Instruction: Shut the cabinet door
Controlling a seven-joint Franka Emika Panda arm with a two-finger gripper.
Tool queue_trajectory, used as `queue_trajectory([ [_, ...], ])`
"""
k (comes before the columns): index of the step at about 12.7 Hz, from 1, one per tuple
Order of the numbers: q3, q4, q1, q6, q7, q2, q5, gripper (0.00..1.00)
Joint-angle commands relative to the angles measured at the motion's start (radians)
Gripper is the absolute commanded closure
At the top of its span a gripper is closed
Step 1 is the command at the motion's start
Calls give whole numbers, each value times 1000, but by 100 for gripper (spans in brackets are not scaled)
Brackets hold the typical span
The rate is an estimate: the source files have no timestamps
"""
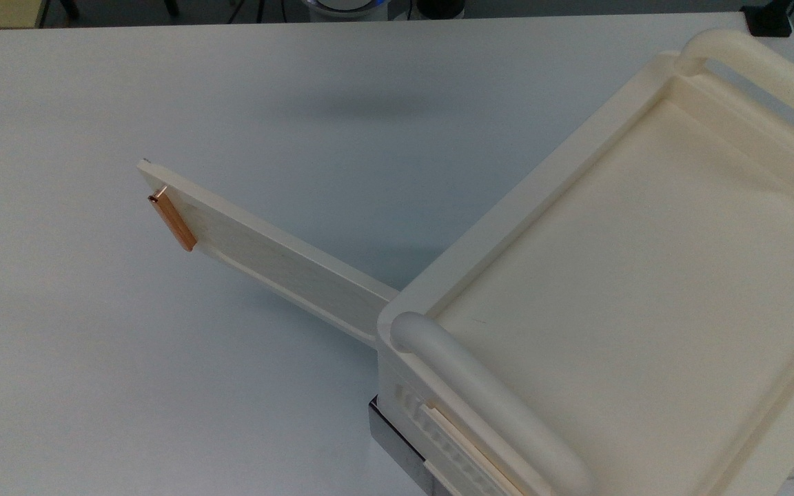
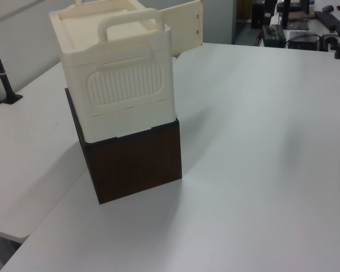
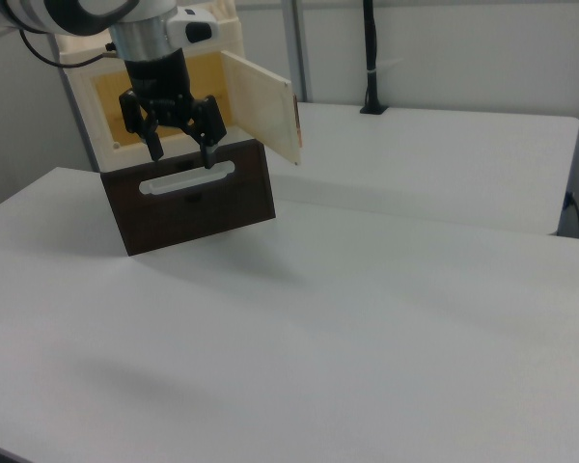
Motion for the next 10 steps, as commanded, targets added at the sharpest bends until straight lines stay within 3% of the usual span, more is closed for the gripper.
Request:
queue_trajectory([
  [1, 8, -30, 1, 14, -19, -16, -16, 0],
  [10, 7, -24, -2, 27, -21, -12, -15, 0],
])
